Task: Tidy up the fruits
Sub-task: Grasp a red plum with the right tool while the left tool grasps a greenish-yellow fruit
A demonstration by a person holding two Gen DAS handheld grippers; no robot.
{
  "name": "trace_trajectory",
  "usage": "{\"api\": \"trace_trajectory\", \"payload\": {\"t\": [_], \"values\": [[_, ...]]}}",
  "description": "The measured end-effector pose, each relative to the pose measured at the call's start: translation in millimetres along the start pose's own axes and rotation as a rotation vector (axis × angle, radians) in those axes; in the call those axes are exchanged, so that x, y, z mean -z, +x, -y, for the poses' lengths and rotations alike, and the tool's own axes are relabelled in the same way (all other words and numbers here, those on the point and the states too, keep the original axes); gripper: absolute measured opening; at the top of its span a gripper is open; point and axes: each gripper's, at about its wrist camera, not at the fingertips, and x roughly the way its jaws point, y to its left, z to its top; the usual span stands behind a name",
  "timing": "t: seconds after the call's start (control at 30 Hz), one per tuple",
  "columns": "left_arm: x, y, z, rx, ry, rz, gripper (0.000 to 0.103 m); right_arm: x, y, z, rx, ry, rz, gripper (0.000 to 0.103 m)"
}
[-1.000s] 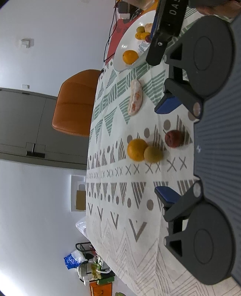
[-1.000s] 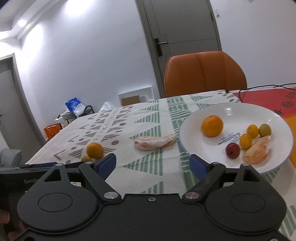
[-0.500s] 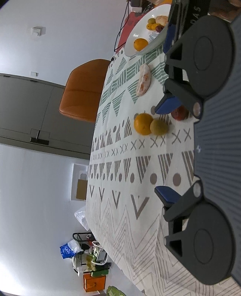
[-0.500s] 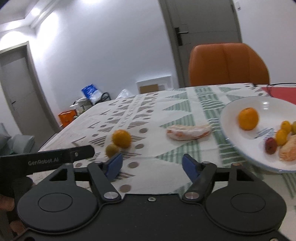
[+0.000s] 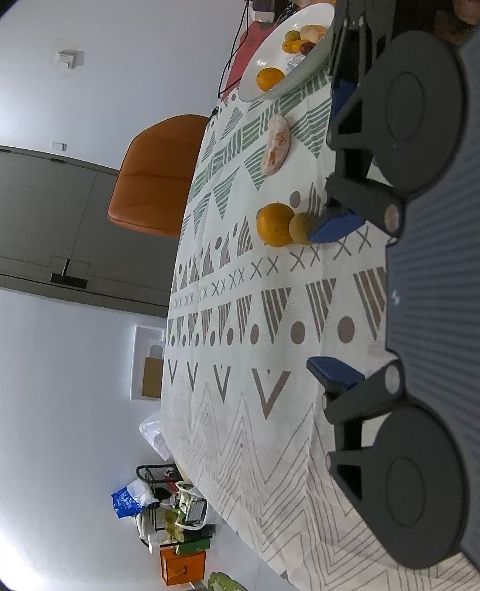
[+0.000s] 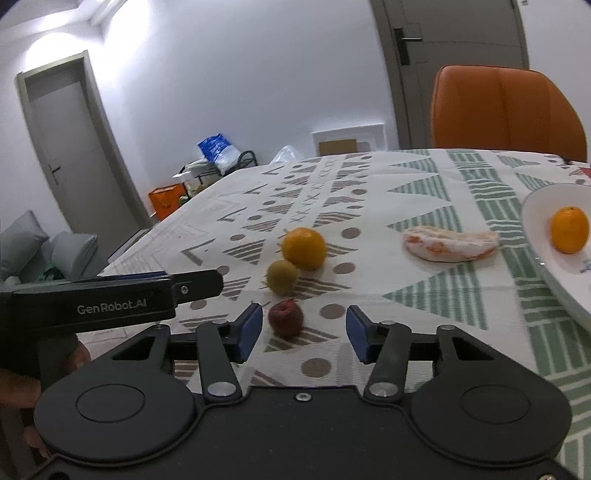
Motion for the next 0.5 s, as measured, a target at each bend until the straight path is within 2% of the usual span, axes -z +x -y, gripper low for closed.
{"api": "trace_trajectory", "payload": {"t": [0.13, 0.2, 0.27, 0.5], "values": [[1, 1, -1, 0.014, 0.011, -0.009, 0.061, 0, 7, -4, -0.008, -0.011, -0.021, 0.043], [0, 2, -2, 0.025, 0.014, -0.013, 0.06, 1, 13, -6, -0.011, -0.017, -0.032, 0.027], [0, 4, 1, 0.032, 0.027, -0.017, 0.058, 2, 16, -6, -0.015, -0.024, -0.037, 0.021], [-3, 15, 14, 0.051, 0.053, -0.031, 0.055, 2, 8, 3, 0.004, -0.014, -0.022, 0.02]]}}
